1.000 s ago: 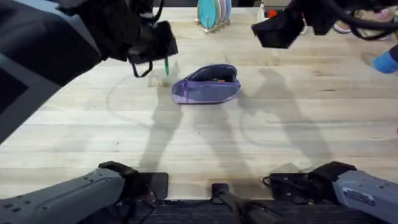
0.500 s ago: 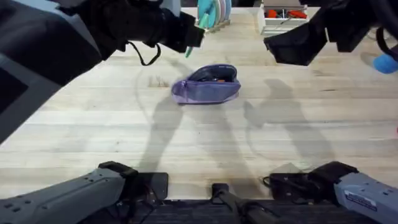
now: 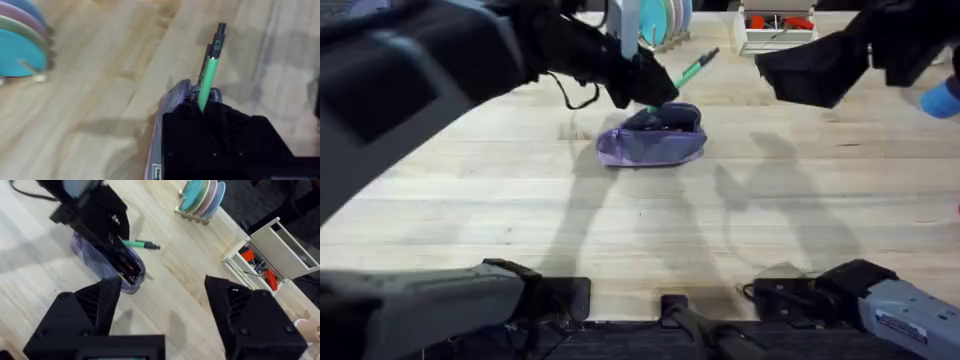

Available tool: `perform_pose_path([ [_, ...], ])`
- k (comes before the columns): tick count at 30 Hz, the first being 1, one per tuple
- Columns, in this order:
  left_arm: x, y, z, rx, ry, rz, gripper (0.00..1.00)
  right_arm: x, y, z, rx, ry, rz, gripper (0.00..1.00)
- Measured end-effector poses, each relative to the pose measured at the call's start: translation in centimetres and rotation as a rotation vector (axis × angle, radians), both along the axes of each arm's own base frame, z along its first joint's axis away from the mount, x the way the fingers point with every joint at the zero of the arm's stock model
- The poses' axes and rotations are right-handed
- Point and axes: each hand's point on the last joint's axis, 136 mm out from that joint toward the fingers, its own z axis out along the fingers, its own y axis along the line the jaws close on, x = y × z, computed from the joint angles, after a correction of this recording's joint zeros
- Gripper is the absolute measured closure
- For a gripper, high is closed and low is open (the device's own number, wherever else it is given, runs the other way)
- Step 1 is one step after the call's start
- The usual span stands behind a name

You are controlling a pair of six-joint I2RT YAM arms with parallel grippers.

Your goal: Unzip the bag, pick up the pens from the table one at a time and place them inside, then zip the bag closed.

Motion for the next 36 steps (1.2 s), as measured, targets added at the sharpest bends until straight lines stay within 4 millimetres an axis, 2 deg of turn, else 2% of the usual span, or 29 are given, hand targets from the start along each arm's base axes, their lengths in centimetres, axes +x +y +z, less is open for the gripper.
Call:
perform_pose_path([
  [4,-0.1,-0.9,-2.2,-0.022,0.076,-0.051,0.957,0.1,0.0,0.0,0.001,-0.003,0.0,0.005],
  [11,-1.0,-0.9,-4.1,-0.009,0.161,-0.074,0.958,0.0,0.0,0.1,0.001,-0.003,0.0,0.005],
  [18,-2.9,1.1,-7.1,0.137,0.255,-0.066,0.958,0.1,0.0,0.1,0.001,-0.003,0.0,0.005],
  [22,-2.6,2.4,-8.3,0.247,0.228,-0.038,0.958,0.1,0.0,0.1,0.001,-0.003,0.0,0.005],
  [28,-1.8,3.7,-9.2,0.343,0.187,-0.006,0.948,0.1,0.0,0.1,0.001,-0.004,0.0,0.005],
  [31,-1.7,4.0,-9.3,0.362,0.181,0.003,0.872,0.1,0.0,0.1,0.001,-0.004,0.0,0.006],
  [34,-1.6,4.1,-9.4,0.368,0.178,0.002,0.692,0.1,0.0,0.1,0.001,-0.003,0.0,0.005],
  [36,-1.7,4.1,-9.4,0.369,0.181,0.001,0.411,0.1,0.0,0.1,0.001,-0.003,0.0,0.005],
])
